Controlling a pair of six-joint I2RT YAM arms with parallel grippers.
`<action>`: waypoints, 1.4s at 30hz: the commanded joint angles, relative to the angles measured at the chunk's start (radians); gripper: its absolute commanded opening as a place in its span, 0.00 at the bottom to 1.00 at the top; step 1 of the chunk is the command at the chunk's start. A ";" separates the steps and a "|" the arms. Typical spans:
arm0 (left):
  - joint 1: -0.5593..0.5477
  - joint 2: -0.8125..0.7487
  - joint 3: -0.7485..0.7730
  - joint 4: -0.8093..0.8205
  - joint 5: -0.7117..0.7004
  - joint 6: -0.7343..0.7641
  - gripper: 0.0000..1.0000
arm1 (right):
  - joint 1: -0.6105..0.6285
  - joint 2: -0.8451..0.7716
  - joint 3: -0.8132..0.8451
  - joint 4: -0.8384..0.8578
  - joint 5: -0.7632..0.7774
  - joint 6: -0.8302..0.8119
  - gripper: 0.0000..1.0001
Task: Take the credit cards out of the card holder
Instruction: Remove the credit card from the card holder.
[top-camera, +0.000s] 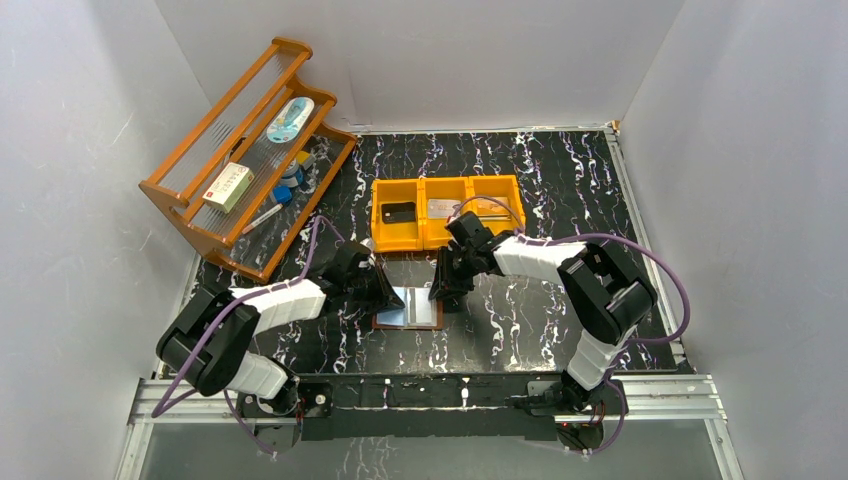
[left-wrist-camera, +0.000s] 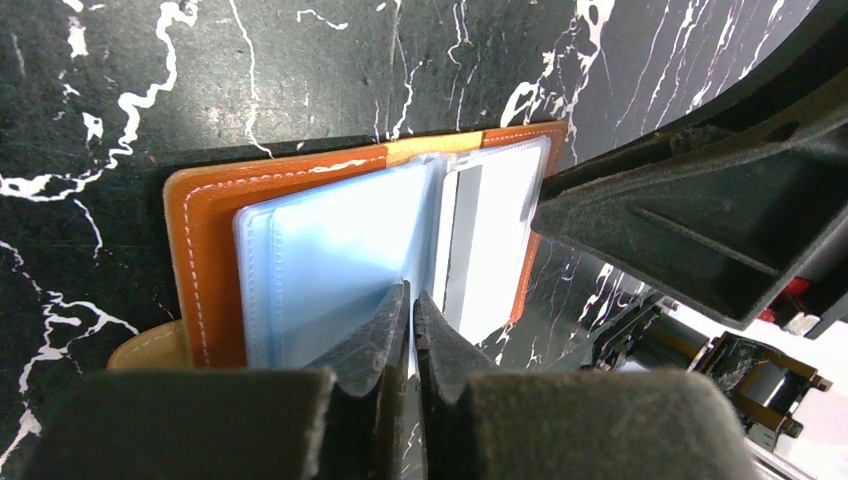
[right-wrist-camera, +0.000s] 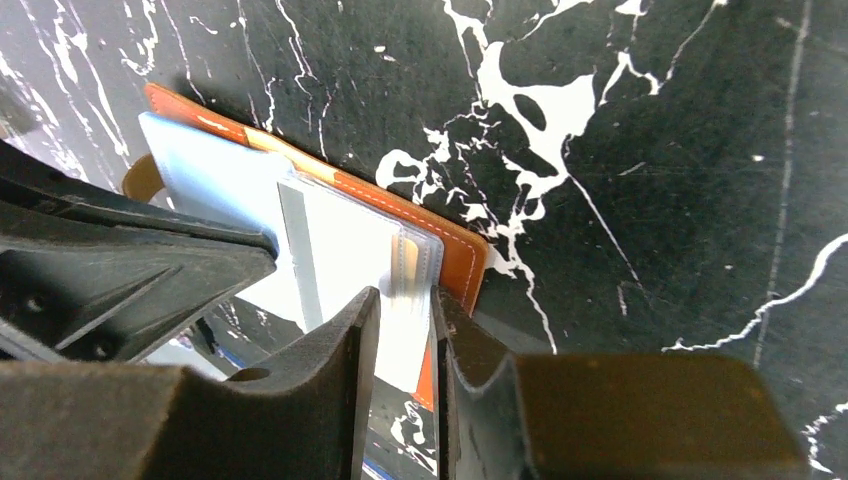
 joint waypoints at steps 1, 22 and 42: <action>-0.002 -0.048 0.039 -0.017 0.002 0.033 0.07 | 0.004 -0.038 0.073 -0.106 0.054 -0.069 0.34; -0.002 -0.157 0.122 -0.303 -0.198 0.152 0.51 | 0.046 -0.070 0.094 -0.140 0.131 -0.041 0.43; -0.002 -0.057 0.045 -0.262 -0.104 0.143 0.38 | 0.063 0.083 0.026 0.018 -0.026 0.011 0.37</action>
